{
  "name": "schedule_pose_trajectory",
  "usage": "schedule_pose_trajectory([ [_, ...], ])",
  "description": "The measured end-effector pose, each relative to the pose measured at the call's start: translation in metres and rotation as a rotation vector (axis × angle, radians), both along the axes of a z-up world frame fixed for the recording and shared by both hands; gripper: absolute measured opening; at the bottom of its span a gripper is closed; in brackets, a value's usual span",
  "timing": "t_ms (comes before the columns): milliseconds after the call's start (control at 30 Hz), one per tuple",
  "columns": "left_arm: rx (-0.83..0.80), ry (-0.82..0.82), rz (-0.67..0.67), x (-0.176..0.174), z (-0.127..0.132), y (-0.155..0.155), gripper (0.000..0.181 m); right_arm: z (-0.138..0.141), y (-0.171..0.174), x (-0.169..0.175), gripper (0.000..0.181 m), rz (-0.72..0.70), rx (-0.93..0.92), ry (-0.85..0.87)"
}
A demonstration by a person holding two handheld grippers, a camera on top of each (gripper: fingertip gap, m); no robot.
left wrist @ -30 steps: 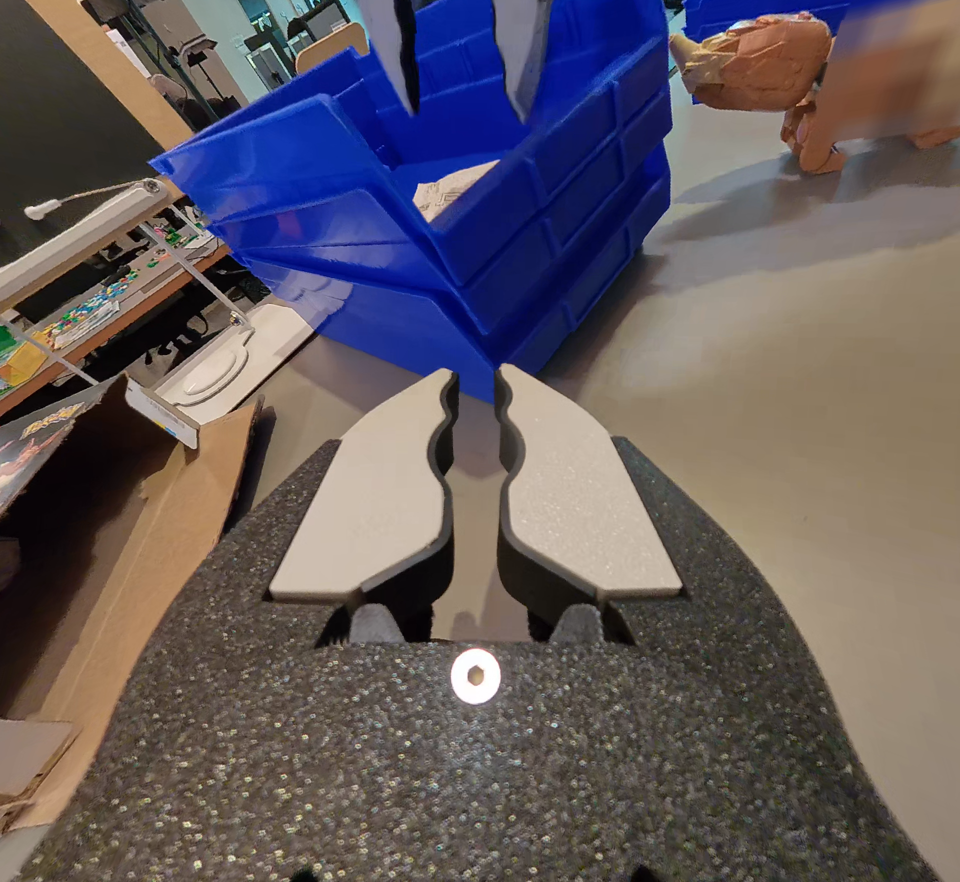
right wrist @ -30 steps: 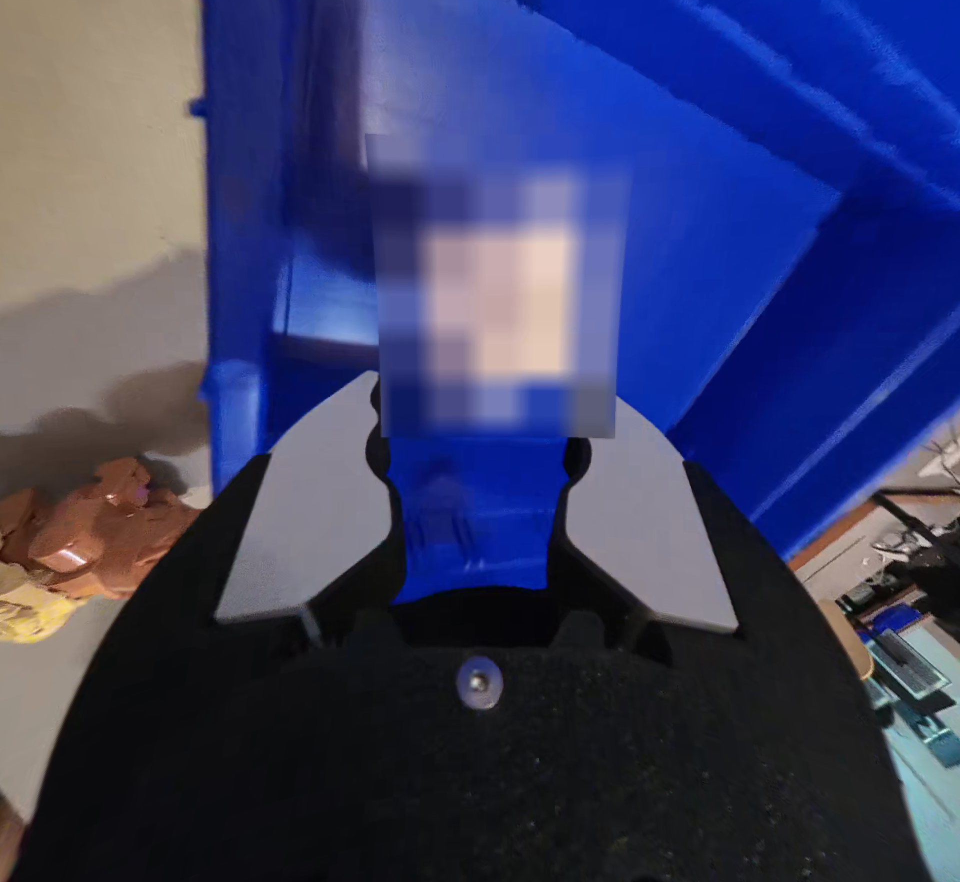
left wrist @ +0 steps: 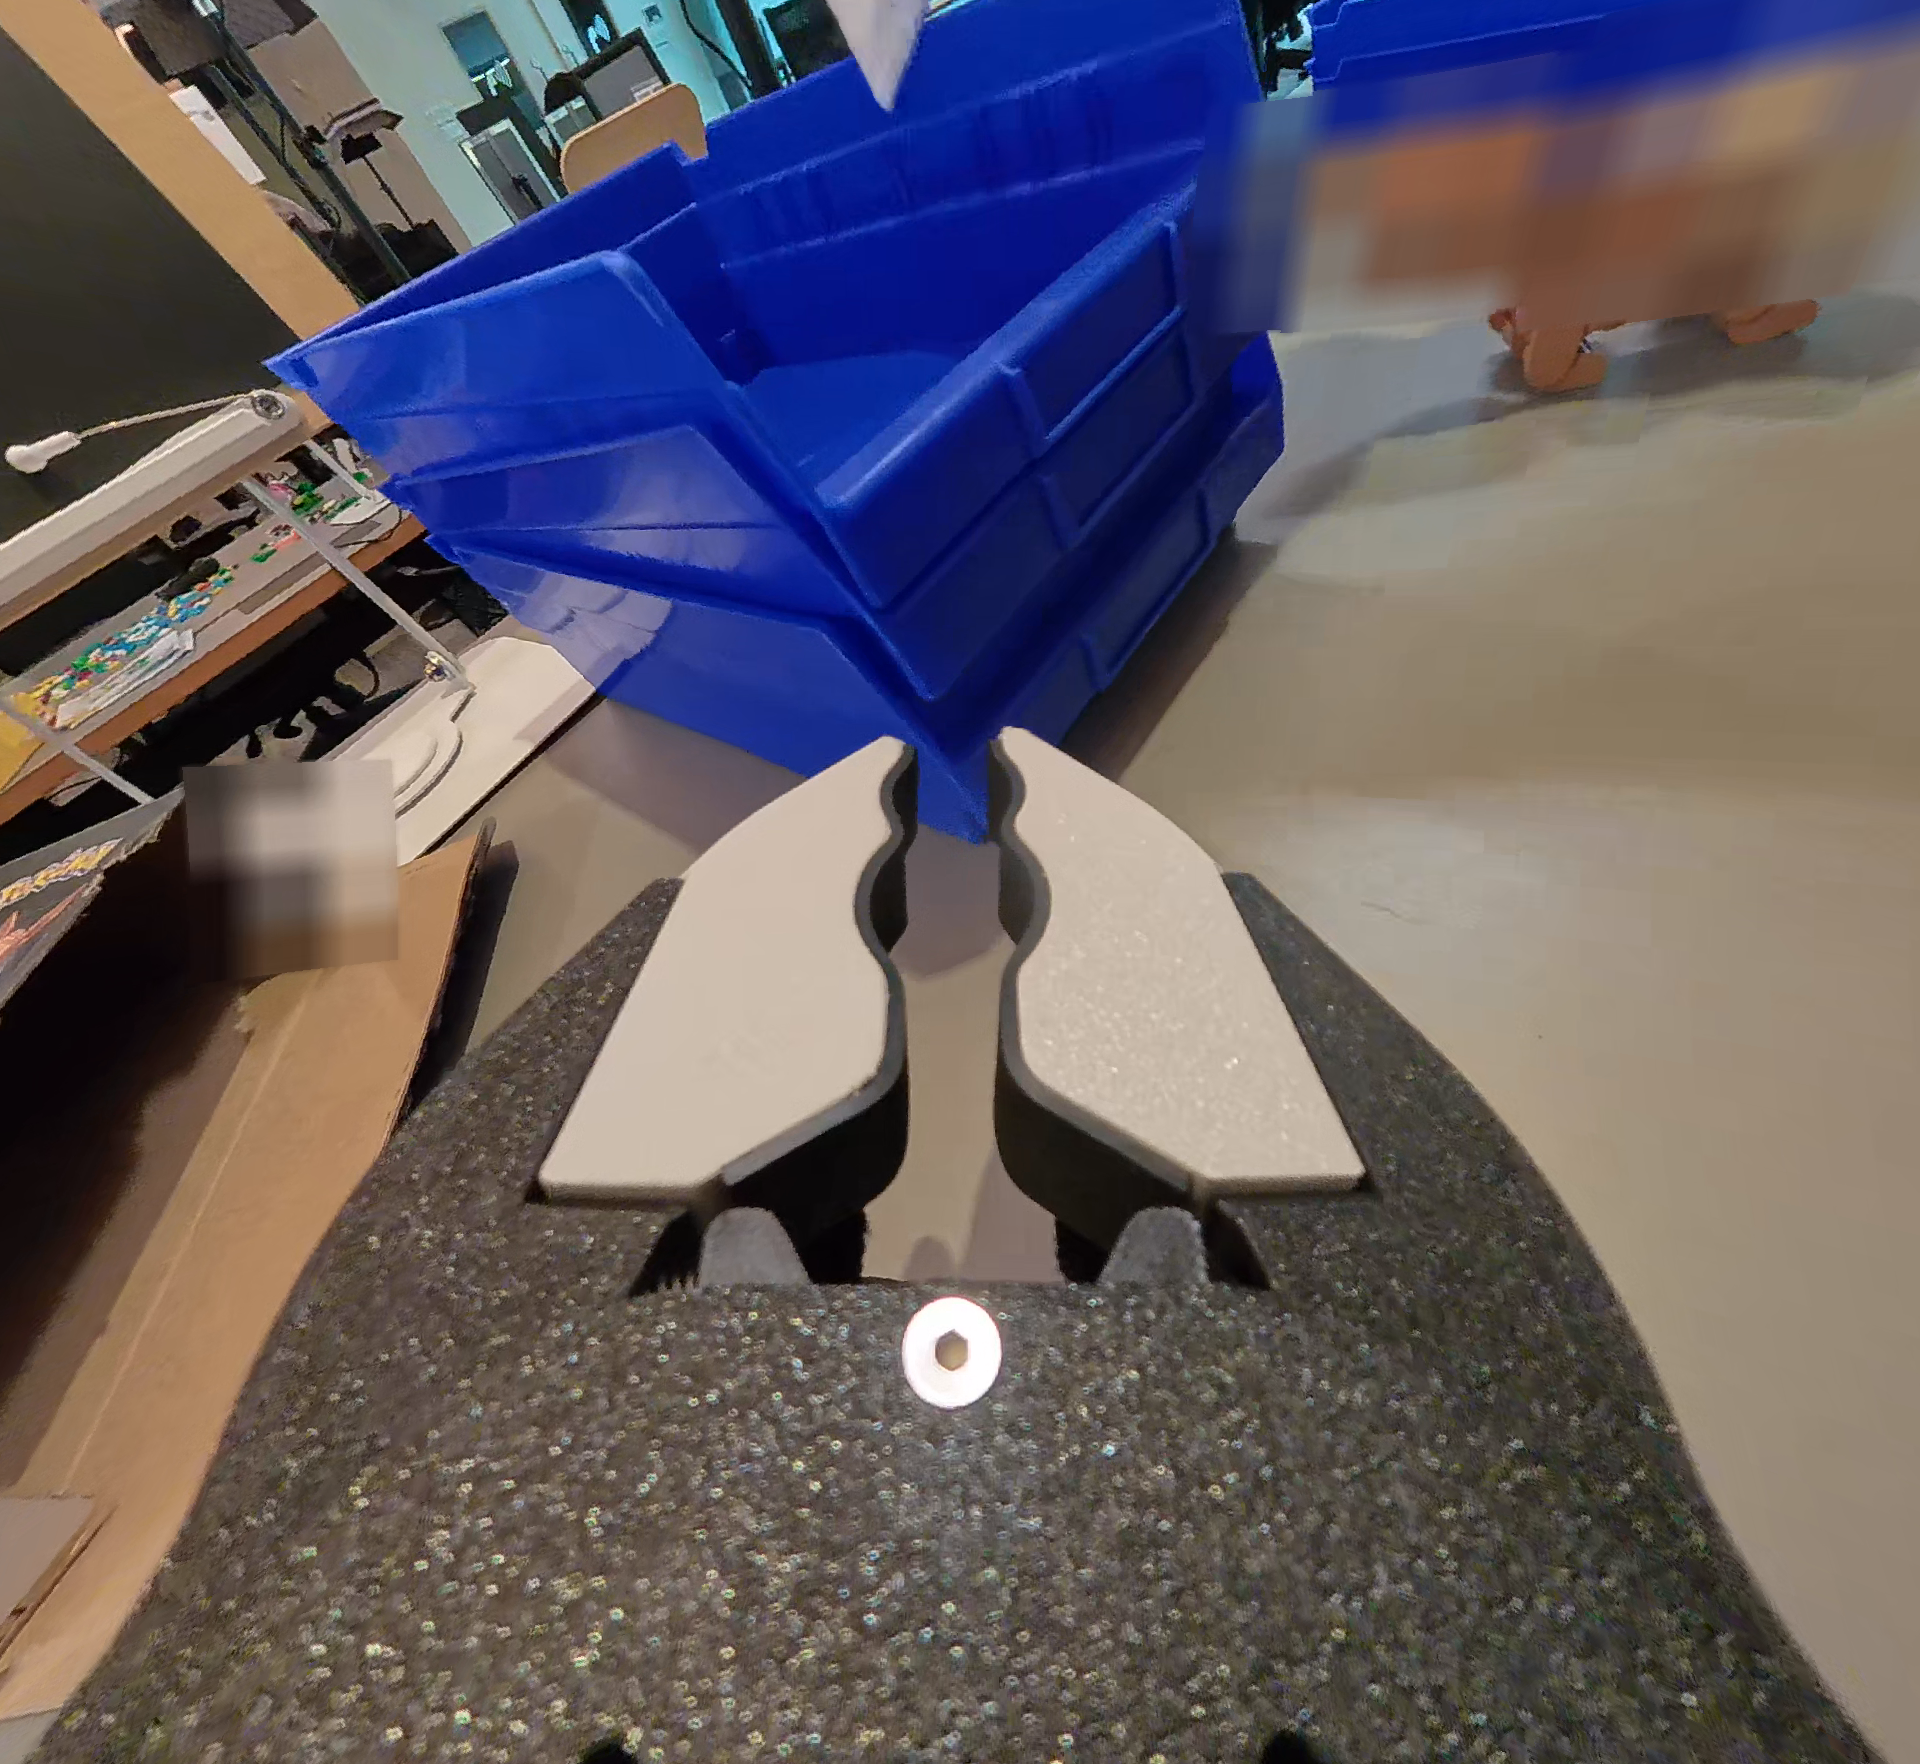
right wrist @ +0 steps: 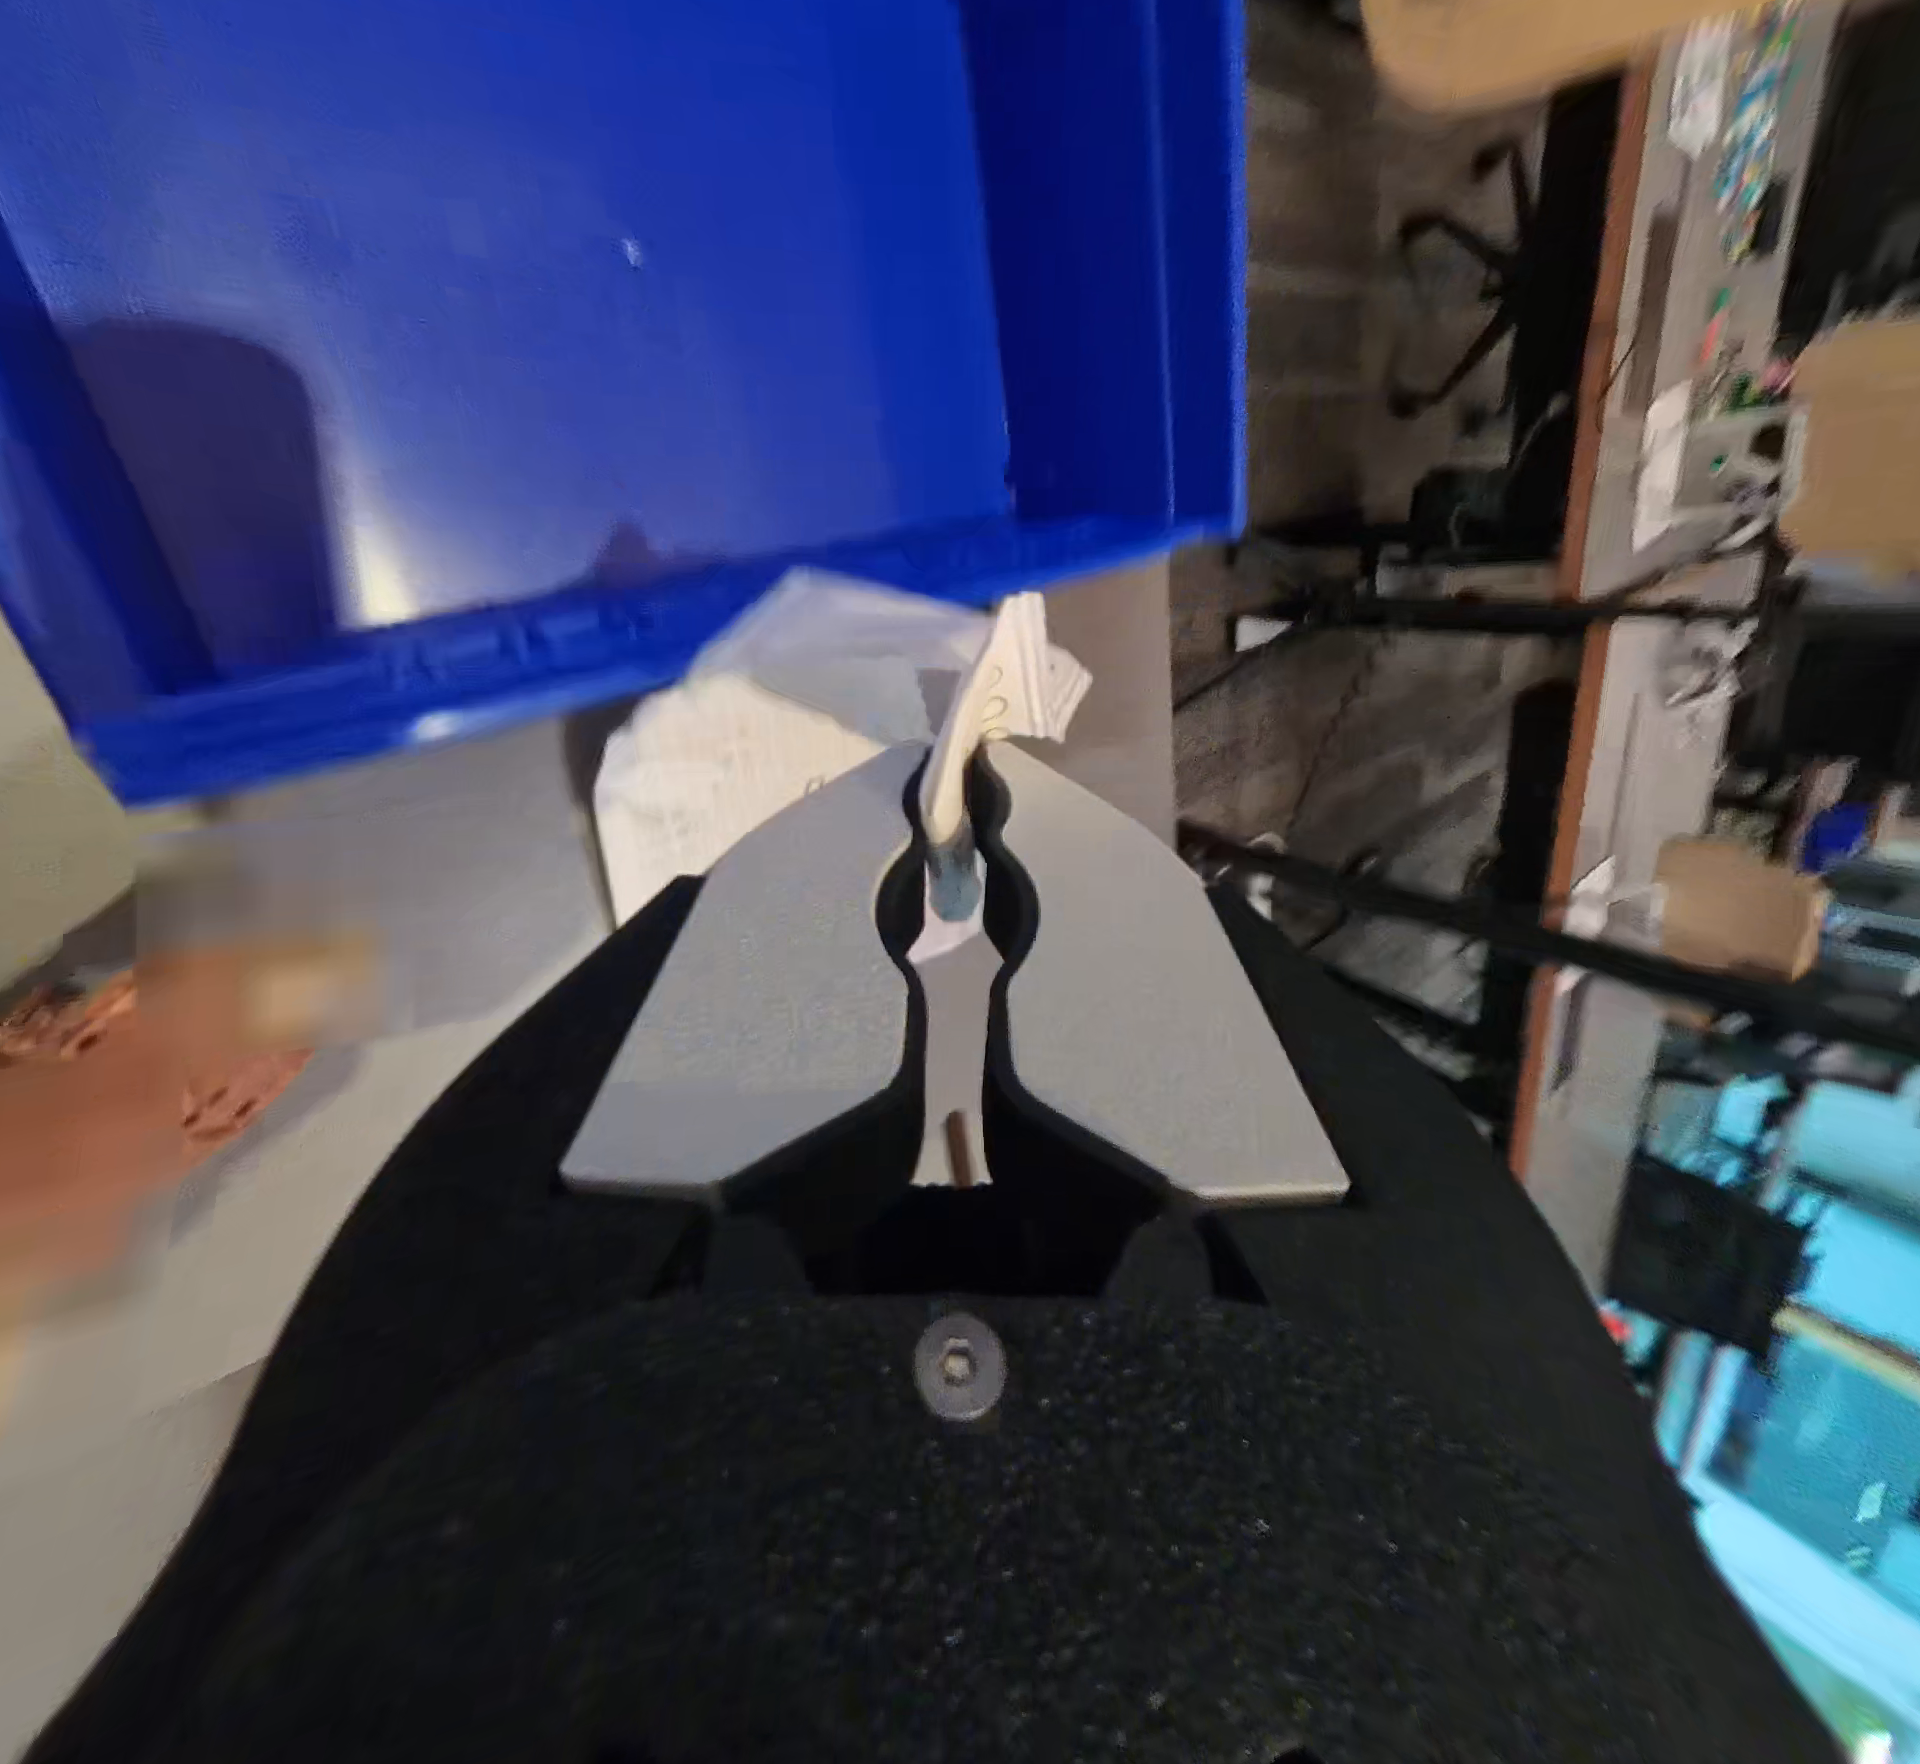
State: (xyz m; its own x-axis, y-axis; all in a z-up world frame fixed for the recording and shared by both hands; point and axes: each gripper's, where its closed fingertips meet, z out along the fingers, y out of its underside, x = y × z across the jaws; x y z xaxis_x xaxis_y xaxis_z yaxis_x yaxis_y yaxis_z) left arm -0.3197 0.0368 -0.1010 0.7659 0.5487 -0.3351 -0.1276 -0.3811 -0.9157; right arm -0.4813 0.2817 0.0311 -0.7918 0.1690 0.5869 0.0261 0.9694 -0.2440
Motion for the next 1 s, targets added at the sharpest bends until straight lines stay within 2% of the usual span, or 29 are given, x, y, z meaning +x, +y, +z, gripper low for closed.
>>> schedule_pose_trajectory([
  [133,-0.015,0.008,-0.005,0.001,-0.003,0.003,0.012,-0.047,0.064,0.001,0.004,-0.129,0.017,-0.058],
  [333,-0.045,-0.026,0.009,-0.005,-0.018,0.003,0.012,-0.118,0.097,-0.009,0.004,-0.264,-0.03,-0.106],
  [367,-0.046,-0.034,0.009,-0.006,-0.02,0.003,0.012,-0.128,0.101,-0.012,0.007,-0.289,-0.024,-0.106],
  [467,-0.05,-0.049,0.008,-0.007,-0.025,0.004,0.012,-0.145,0.104,-0.016,0.034,-0.326,-0.002,-0.102],
  [600,-0.058,-0.06,0.008,-0.008,-0.029,0.004,0.012,-0.125,0.09,-0.009,0.049,-0.296,-0.062,-0.052],
  [733,-0.058,-0.062,0.007,-0.008,-0.029,0.004,0.012,-0.076,0.075,0.014,0.05,-0.251,-0.116,0.043],
  [833,-0.054,-0.063,0.008,-0.009,-0.027,0.002,0.012,-0.037,0.047,0.052,0.047,-0.159,-0.165,0.107],
  [900,-0.048,-0.063,0.007,-0.009,-0.026,0.002,0.012,-0.022,0.016,0.086,0.046,-0.066,-0.194,0.12],
  [1000,-0.041,-0.06,0.017,-0.011,-0.023,-0.003,0.013,-0.032,-0.047,0.145,0.043,0.118,-0.22,0.046],
])
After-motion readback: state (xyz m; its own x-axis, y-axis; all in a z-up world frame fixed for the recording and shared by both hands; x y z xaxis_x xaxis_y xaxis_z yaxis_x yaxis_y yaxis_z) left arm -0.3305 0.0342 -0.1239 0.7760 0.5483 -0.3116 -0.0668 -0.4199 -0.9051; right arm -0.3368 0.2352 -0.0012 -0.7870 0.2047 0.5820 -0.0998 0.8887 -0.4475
